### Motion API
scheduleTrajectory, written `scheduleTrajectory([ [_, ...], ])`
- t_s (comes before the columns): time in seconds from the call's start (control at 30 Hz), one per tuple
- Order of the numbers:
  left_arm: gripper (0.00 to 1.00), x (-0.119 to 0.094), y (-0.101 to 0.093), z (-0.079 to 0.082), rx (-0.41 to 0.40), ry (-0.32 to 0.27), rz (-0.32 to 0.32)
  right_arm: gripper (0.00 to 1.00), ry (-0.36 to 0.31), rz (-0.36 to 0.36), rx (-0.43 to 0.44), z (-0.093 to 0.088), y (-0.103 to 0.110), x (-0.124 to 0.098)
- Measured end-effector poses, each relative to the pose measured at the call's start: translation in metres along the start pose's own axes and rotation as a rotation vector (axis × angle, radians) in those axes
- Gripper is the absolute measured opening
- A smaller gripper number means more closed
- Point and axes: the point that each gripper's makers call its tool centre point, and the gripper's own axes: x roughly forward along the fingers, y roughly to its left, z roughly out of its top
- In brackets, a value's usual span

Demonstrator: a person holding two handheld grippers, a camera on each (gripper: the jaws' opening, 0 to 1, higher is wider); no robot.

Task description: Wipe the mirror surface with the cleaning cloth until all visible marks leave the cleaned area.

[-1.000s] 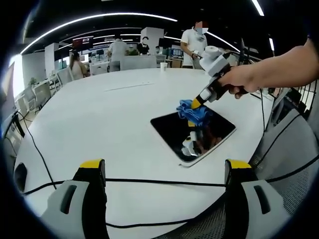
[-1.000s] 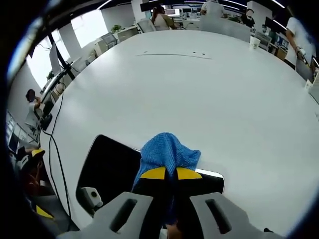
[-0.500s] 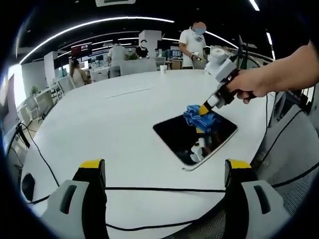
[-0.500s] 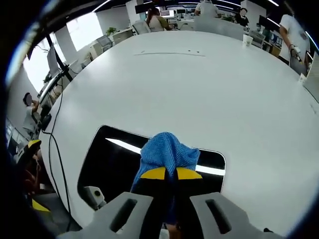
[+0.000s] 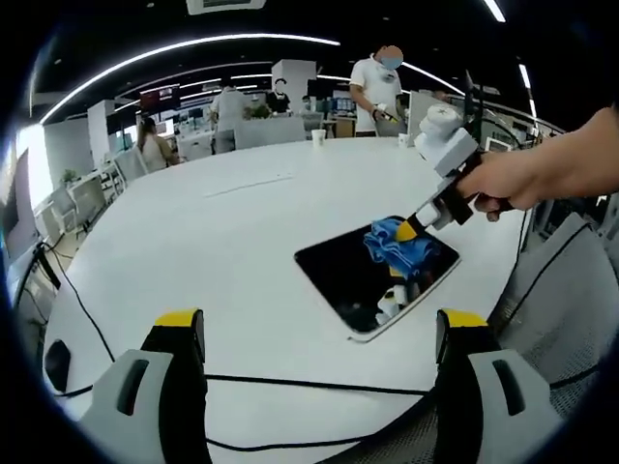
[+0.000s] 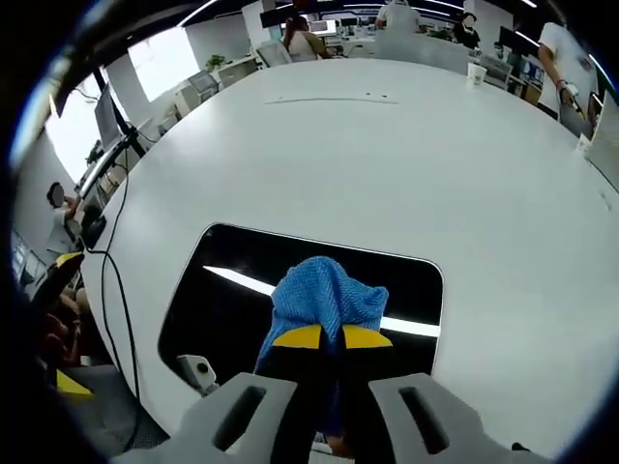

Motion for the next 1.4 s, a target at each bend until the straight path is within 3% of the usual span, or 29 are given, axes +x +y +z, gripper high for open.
scheduleTrajectory([
  [0.1, 0.99, 0.002, 0.001, -0.006, -0.003, 0.016, -0.004, 0.00, 0.001, 0.005, 0.001, -0.004, 0.002, -0.002],
  [0.13, 0.99, 0.002, 0.002, -0.011, -0.047, 0.039, -0.004, 0.00, 0.001, 0.008, 0.003, -0.006, 0.002, -0.003],
  [0.87, 0.99, 0.002, 0.002, -0.010, -0.056, 0.007, -0.016, 0.00, -0.003, 0.028, 0.018, -0.046, 0.016, -0.026],
  [1.4, 0.99, 0.002, -0.003, -0.010, -0.058, 0.006, -0.041, 0.00, -0.032, 0.027, 0.033, -0.064, 0.022, -0.037],
])
